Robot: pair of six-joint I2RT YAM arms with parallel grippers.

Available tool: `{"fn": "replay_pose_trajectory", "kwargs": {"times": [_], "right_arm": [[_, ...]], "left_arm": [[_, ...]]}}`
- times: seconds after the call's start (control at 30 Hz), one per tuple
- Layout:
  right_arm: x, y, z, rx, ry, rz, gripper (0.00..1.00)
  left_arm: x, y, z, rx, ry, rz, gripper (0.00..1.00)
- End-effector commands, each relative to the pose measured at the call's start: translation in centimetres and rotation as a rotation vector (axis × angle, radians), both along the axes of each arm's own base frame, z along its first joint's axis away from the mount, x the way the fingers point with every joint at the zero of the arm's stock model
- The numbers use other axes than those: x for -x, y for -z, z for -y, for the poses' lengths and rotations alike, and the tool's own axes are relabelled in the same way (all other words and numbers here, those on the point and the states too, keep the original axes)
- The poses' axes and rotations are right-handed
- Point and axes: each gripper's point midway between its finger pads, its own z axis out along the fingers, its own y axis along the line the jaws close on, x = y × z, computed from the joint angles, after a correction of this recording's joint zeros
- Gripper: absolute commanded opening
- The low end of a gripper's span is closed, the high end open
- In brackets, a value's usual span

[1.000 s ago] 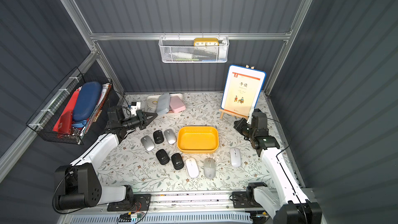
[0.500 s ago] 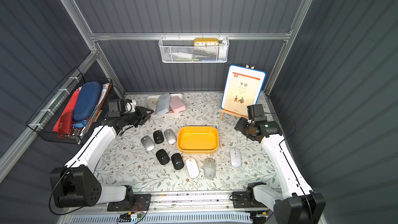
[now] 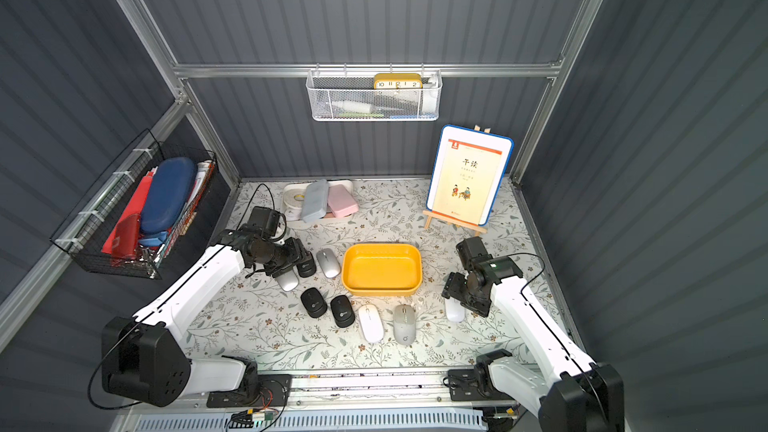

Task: Put the mouse in the storage box
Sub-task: Pick up the mouse from the center of the board.

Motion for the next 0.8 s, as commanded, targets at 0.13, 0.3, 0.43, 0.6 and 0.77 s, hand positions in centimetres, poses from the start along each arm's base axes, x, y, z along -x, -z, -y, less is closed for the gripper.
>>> {"fn": "replay_pose_trajectory", "kwargs": {"times": [0.13, 0.3, 0.43, 0.6, 0.77], "right_arm": [[-3.8, -1.1, 0.4, 0.124, -0.08, -0.044, 0.8], [-5.7, -2.7, 0.3, 0.203, -0.257, -0.172, 0.78], [-4.6, -2.8, -4.8, 0.076, -0.39, -0.169, 0.77], [0.3, -2.8, -9.2, -0.01, -0.36, -0.082, 0.77], [3.7, -2.4, -11.5, -0.081, -0.273, 0.033, 0.81]], "left_arm": [[0.6, 0.6, 0.9, -0.002, 0.111, -0.006, 0.66], [-0.1, 0.2, 1.8, 0.033, 0.148, 0.02, 0.66], [0.0, 0.4, 1.9, 0.019, 0.183, 0.012, 0.66], [0.1, 0.1, 1.5, 0.005, 0.182, 0.025, 0.67], [0.3, 0.4, 1.8, 0.02, 0.182, 0.014, 0.67]]}}
